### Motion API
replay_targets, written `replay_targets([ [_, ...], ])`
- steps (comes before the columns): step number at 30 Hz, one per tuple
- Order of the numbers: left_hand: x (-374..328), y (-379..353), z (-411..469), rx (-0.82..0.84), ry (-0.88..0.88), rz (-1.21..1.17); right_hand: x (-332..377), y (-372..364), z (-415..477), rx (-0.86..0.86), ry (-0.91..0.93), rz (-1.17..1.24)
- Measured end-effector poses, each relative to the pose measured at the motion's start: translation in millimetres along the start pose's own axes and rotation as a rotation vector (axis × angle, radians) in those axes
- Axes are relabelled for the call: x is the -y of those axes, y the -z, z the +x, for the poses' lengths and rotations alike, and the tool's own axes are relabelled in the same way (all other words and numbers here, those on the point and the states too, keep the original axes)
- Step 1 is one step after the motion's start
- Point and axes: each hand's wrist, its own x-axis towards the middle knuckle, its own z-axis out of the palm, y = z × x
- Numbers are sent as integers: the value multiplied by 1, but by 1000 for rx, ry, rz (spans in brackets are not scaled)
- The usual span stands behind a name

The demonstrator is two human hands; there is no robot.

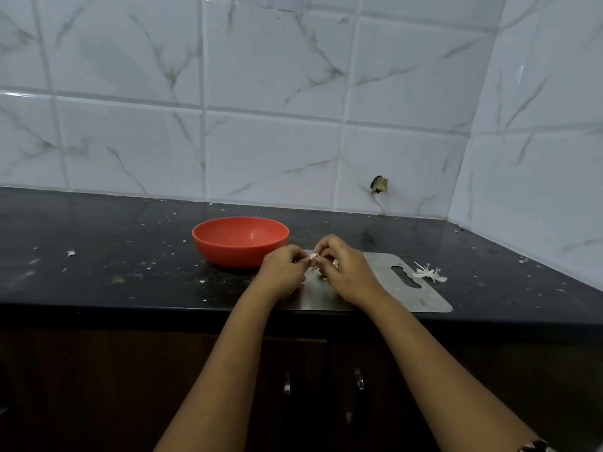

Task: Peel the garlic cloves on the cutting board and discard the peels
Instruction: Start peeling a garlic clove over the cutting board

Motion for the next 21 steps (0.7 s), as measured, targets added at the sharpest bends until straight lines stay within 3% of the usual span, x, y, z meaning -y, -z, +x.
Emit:
replay_targets([
  [11, 2, -4, 1, -23, -91, -59, -3, 1, -1, -65, -26, 43],
  [21, 0, -7, 2, -28, -31, -19, -2, 4, -2, -88, -56, 85],
])
